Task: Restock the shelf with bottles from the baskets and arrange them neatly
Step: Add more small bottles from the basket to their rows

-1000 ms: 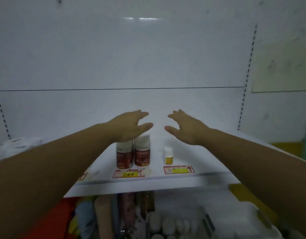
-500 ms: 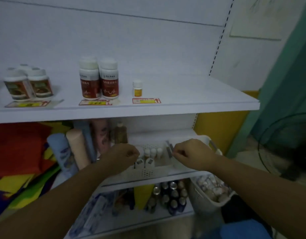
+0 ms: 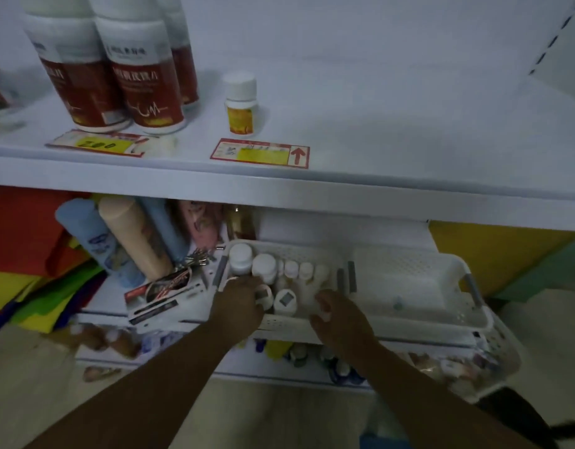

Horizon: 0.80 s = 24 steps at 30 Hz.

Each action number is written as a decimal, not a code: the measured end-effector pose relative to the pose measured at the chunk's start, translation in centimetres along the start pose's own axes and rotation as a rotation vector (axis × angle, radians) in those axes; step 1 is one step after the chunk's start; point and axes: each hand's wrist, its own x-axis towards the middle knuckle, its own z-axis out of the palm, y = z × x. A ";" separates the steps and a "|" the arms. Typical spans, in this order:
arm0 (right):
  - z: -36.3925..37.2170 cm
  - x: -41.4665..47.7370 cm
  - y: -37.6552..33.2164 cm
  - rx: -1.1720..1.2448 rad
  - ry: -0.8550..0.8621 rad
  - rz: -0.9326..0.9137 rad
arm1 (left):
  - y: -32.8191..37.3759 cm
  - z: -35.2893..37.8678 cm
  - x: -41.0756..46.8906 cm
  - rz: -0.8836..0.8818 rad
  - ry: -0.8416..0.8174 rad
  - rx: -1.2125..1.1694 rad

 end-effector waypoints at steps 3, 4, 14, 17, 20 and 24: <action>1.7 2.2 -0.4 -0.011 0.042 -0.056 | 0.0 1.6 1.3 -0.175 0.046 0.053; 2.1 3.0 -0.7 0.004 0.041 -0.086 | 0.1 1.9 1.8 -0.210 0.058 0.069; 4.6 5.6 -0.3 -0.051 -0.053 -0.180 | 0.0 3.6 3.1 -0.267 0.146 0.123; 3.8 5.2 -1.0 0.027 0.026 -0.177 | 0.4 1.7 3.1 -0.282 0.058 -0.037; 1.4 4.4 -2.3 0.578 0.066 0.014 | 0.9 -1.6 1.4 -0.234 0.030 -0.590; -2.2 2.3 -5.8 0.881 -0.053 -0.027 | 1.2 -6.4 -4.8 -0.196 0.119 -1.018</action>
